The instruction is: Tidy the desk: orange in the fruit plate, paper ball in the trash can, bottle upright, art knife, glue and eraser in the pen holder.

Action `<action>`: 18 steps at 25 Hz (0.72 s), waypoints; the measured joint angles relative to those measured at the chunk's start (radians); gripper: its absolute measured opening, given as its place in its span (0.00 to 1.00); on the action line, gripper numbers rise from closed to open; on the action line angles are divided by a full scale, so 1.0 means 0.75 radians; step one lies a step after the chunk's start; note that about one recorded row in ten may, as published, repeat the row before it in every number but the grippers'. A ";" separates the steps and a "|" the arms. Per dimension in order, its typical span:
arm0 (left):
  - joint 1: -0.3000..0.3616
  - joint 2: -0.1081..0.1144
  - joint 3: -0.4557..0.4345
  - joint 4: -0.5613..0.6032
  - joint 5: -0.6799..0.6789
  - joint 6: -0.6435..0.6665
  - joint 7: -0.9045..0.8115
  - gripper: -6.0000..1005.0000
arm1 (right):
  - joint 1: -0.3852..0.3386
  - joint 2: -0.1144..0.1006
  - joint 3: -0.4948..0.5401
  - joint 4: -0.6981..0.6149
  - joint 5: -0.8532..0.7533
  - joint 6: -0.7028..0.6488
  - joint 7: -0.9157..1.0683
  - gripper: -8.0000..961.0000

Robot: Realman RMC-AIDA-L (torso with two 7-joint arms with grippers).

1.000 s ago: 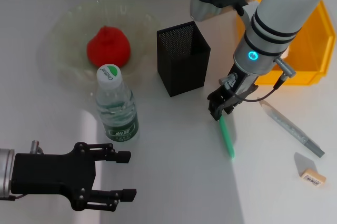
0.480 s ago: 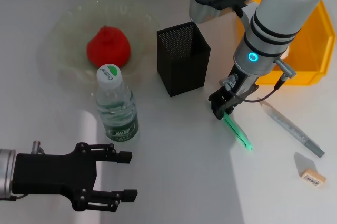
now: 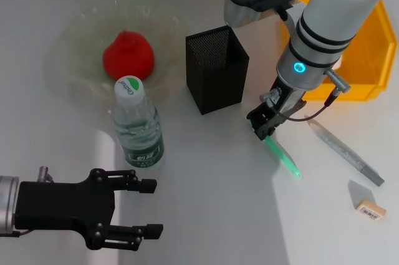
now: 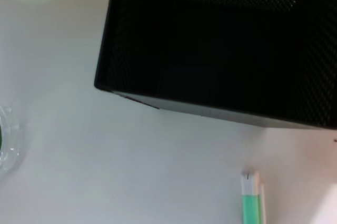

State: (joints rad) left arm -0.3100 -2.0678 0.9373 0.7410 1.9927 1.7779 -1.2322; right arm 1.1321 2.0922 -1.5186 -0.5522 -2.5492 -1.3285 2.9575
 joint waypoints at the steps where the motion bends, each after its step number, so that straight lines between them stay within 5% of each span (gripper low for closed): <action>1: 0.000 0.000 0.000 0.000 0.000 0.000 0.000 0.77 | 0.000 0.000 0.000 0.000 0.000 0.000 0.000 0.11; 18: 0.001 -0.002 0.004 -0.004 0.000 0.000 0.001 0.77 | -0.029 0.000 -0.001 -0.041 0.000 -0.028 -0.002 0.09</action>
State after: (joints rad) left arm -0.3093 -2.0695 0.9400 0.7379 1.9926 1.7778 -1.2317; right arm 1.1104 2.0925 -1.5193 -0.5833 -2.5492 -1.3493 2.9563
